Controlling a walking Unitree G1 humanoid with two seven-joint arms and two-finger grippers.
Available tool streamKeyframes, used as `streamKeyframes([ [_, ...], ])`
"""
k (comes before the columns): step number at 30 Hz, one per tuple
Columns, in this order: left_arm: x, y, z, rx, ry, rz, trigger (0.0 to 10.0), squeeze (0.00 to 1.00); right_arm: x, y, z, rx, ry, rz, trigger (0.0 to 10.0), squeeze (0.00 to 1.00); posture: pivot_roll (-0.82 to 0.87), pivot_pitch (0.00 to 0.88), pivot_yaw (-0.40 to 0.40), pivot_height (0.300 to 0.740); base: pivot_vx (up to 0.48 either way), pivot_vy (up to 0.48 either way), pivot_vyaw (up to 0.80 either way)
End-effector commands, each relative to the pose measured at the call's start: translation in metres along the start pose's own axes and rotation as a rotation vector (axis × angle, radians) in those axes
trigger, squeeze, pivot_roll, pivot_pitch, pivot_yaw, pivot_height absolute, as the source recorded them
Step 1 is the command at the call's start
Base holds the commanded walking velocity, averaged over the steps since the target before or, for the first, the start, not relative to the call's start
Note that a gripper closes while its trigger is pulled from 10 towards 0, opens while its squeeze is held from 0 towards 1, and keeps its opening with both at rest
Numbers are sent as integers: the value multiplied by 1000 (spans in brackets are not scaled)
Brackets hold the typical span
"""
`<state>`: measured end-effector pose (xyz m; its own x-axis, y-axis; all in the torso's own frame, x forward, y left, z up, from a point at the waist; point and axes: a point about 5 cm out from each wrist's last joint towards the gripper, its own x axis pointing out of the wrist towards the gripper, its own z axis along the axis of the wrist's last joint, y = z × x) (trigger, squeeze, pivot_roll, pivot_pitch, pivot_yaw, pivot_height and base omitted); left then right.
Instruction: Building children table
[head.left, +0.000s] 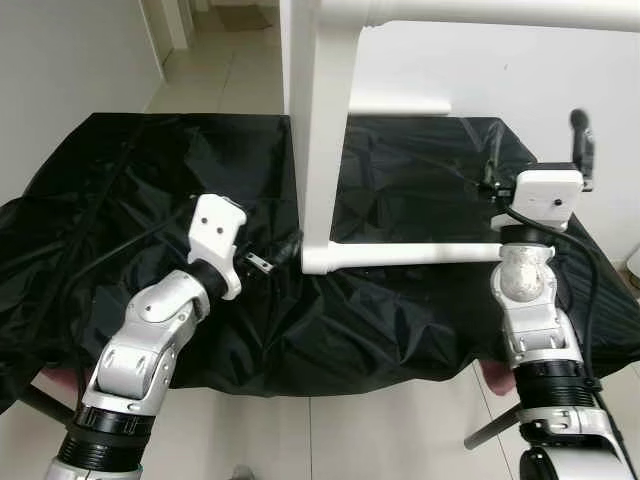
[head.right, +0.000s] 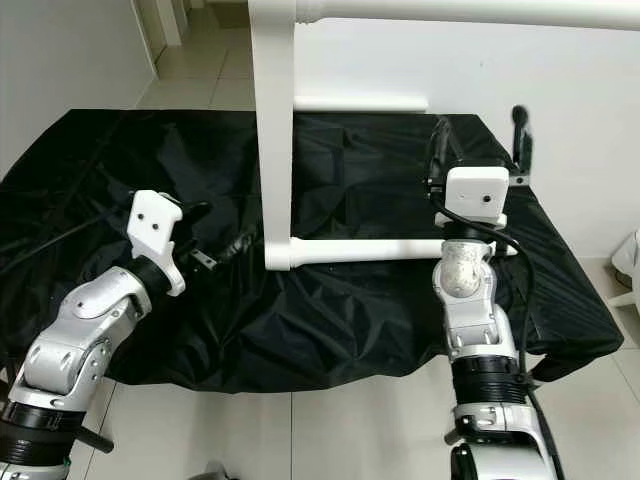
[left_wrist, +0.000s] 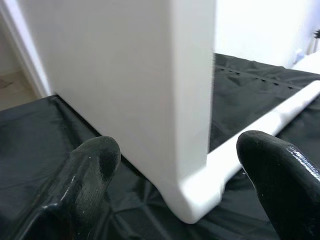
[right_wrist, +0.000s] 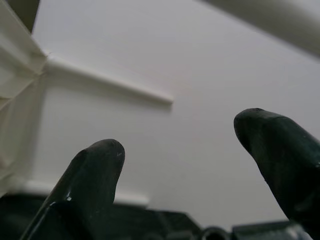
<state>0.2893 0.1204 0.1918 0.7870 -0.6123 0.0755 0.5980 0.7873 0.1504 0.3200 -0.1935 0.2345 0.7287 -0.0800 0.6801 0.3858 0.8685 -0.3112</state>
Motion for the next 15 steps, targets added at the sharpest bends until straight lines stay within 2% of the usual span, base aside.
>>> streamKeyframes([
  [1,2,-6,-3,2,22,-65,10000,0,-8,9,-11,96,93,61,10000,0,-16,0,22,740,0,0,0],
  [3,2,-6,-3,2,22,-65,10000,0,-8,9,-11,96,93,61,10000,0,-16,0,22,740,0,0,0],
  [5,9,-9,-4,5,40,-78,10000,0,-19,22,-20,212,194,140,10000,0,-23,0,28,740,0,0,0],
  [6,9,-9,-4,5,40,-78,10000,0,-19,22,-20,212,194,140,10000,0,-23,0,28,740,0,0,0],
  [8,17,-9,-5,11,59,-54,10000,0,-29,31,-25,307,267,191,10000,0,-28,0,31,740,0,0,0],
  [10,17,-9,-5,11,59,-54,10000,0,-29,31,-25,307,267,191,10000,0,-28,0,31,740,0,0,0],
  [12,22,-5,-7,-9,86,-8,10000,0,-32,38,-27,371,314,224,10000,0,-38,0,40,740,0,0,0],
  [14,22,-5,-7,-9,86,-8,10000,0,-32,38,-27,371,314,224,10000,0,-38,0,40,740,0,0,0],
  [15,24,-3,-9,-33,102,25,10000,0,-32,42,-27,397,333,236,10000,0,-41,0,43,740,0,0,0],
])
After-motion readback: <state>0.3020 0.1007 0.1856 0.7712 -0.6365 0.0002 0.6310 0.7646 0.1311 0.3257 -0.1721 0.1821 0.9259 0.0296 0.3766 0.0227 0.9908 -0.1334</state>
